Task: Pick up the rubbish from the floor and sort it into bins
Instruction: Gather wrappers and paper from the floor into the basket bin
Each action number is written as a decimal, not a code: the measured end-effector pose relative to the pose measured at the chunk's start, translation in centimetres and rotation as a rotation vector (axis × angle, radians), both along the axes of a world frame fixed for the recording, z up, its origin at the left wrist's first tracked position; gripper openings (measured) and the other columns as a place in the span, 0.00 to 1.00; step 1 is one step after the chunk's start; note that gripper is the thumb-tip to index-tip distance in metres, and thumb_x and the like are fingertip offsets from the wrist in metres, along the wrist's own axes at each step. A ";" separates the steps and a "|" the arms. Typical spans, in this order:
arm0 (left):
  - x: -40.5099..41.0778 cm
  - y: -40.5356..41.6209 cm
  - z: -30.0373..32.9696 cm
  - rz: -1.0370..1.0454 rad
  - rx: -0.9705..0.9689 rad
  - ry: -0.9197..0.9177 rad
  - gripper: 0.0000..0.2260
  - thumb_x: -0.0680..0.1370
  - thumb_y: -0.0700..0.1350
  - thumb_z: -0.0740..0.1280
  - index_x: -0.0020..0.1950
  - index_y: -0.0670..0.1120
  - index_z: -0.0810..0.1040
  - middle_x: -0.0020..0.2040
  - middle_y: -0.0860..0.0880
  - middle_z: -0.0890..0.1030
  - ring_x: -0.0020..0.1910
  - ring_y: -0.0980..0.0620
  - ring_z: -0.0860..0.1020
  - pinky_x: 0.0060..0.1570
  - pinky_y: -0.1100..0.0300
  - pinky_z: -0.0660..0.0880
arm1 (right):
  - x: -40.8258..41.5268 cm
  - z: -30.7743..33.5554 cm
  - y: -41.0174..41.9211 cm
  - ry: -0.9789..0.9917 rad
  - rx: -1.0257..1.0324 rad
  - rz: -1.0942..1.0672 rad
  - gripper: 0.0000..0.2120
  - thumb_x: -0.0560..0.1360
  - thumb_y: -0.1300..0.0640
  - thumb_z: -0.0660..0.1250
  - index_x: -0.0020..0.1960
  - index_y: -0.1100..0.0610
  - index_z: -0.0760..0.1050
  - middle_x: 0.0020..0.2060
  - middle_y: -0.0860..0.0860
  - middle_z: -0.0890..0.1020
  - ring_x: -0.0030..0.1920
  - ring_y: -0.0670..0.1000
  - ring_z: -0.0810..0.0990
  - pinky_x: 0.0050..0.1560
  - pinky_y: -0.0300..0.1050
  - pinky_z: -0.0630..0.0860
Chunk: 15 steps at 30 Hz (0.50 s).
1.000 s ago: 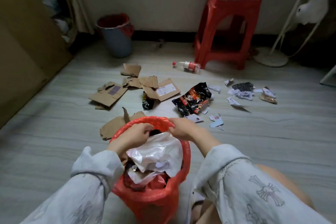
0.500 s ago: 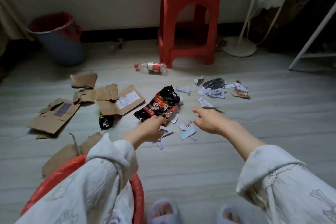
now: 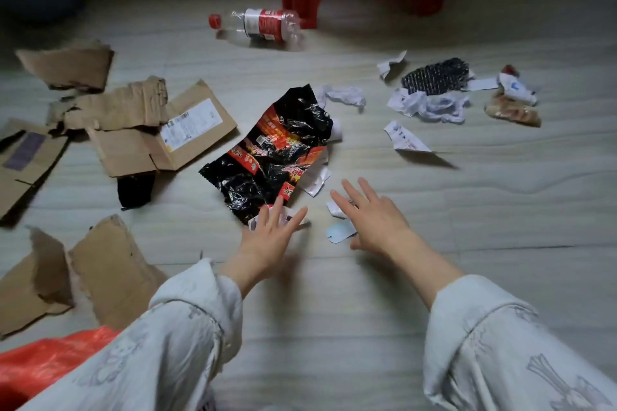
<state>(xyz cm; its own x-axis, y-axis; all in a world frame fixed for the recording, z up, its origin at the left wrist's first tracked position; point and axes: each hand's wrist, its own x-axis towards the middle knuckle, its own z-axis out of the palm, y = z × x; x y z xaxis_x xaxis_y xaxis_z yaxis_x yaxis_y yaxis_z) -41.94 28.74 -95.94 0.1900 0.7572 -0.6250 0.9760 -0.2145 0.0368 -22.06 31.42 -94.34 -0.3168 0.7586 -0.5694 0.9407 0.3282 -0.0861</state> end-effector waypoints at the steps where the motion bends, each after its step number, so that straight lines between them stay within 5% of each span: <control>1: -0.2 -0.4 -0.7 0.007 0.017 0.010 0.37 0.76 0.40 0.62 0.74 0.61 0.41 0.76 0.44 0.41 0.72 0.40 0.52 0.61 0.44 0.68 | 0.0 -0.8 0.1 0.005 -0.023 0.021 0.44 0.72 0.50 0.69 0.76 0.48 0.42 0.77 0.48 0.41 0.76 0.55 0.40 0.70 0.55 0.59; 5: -0.8 -1.2 -2.4 -0.055 0.163 -0.021 0.28 0.74 0.39 0.63 0.65 0.60 0.54 0.66 0.46 0.61 0.60 0.43 0.65 0.42 0.54 0.68 | 0.2 -2.8 -0.9 0.037 -0.002 0.021 0.33 0.72 0.53 0.67 0.73 0.51 0.57 0.74 0.53 0.55 0.72 0.57 0.56 0.62 0.51 0.65; 10: -0.1 -0.7 -1.8 -0.013 0.149 -0.141 0.18 0.76 0.35 0.58 0.65 0.49 0.68 0.57 0.45 0.66 0.55 0.44 0.69 0.37 0.55 0.65 | -0.6 -2.9 -1.5 0.140 0.071 -0.048 0.19 0.75 0.66 0.58 0.64 0.56 0.67 0.62 0.55 0.67 0.62 0.57 0.66 0.46 0.47 0.66; 15: 0.5 -1.1 -1.2 0.009 0.160 -0.153 0.14 0.78 0.39 0.57 0.63 0.49 0.67 0.56 0.45 0.68 0.52 0.43 0.73 0.36 0.55 0.64 | -0.7 -3.3 -2.1 0.275 -0.042 -0.294 0.19 0.72 0.70 0.58 0.61 0.58 0.65 0.57 0.58 0.71 0.58 0.60 0.70 0.49 0.48 0.67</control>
<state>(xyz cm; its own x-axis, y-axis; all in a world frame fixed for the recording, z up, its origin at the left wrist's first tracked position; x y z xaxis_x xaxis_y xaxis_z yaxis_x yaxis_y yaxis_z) -41.45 27.62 -97.17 0.2659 0.8466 -0.4611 0.9637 -0.2205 0.1508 -22.77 29.36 -97.62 -0.2349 0.8172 -0.5263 0.9340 0.0397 -0.3552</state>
